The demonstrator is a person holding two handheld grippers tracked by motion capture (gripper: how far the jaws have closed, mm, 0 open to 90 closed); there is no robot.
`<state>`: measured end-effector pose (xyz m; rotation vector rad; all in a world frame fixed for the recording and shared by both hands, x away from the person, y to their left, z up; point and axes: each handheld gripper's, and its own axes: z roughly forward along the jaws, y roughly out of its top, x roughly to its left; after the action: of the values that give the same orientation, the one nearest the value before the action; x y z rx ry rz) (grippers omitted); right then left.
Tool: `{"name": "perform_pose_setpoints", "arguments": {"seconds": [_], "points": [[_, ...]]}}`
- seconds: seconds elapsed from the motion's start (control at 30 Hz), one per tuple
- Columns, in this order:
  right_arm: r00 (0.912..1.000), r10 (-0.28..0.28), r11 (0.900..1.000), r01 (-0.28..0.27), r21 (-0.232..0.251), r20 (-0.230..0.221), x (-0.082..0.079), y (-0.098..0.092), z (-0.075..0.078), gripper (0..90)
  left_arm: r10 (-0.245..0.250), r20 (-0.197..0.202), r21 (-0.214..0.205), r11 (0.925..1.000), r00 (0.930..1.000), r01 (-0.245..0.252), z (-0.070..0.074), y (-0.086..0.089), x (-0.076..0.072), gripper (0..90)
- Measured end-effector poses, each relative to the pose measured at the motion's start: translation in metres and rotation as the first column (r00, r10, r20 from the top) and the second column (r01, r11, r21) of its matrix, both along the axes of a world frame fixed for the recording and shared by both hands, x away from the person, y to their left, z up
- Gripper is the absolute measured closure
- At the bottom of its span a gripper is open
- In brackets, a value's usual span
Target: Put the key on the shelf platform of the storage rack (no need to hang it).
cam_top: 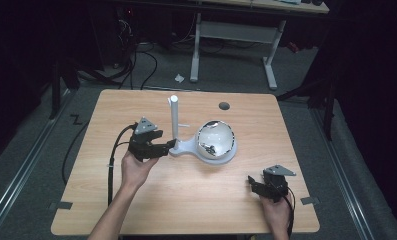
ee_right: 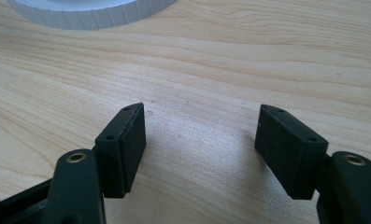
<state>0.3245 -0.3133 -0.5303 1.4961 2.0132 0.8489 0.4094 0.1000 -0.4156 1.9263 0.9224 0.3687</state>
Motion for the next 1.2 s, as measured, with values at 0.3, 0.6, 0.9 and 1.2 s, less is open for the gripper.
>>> {"name": "perform_pose_setpoints", "arguments": {"seconds": [0.3, 0.6, 0.9, 1.2], "points": [[1.0000, 0.000, 1.0000, 0.000, -0.001, 0.000, 0.000, 0.000, 0.000, 33.9, 0.022, 0.007, -0.003, 0.9998, 0.9997, -0.022, 0.000, 0.014, -0.005, 38.3], [1.0000, 0.000, 1.0000, 0.000, 0.000, 0.000, 0.000, 0.000, 0.000, 33.9, 0.046, 0.002, -0.015, 0.9988, 0.9989, -0.046, -0.001, 0.025, -0.009, 38.0], [1.0000, 0.000, 1.0000, 0.000, 0.000, 0.000, 0.000, 0.000, 0.000, 33.9, 0.065, 0.000, -0.008, 0.9979, 0.9979, -0.065, -0.004, 0.035, -0.016, 37.3], [1.0000, 0.000, 1.0000, 0.000, 0.000, -0.001, 0.000, 0.000, 0.000, 33.9, 0.088, -0.009, -0.022, 0.9958, 0.9961, -0.088, -0.009, 0.046, -0.022, 37.3]]}}
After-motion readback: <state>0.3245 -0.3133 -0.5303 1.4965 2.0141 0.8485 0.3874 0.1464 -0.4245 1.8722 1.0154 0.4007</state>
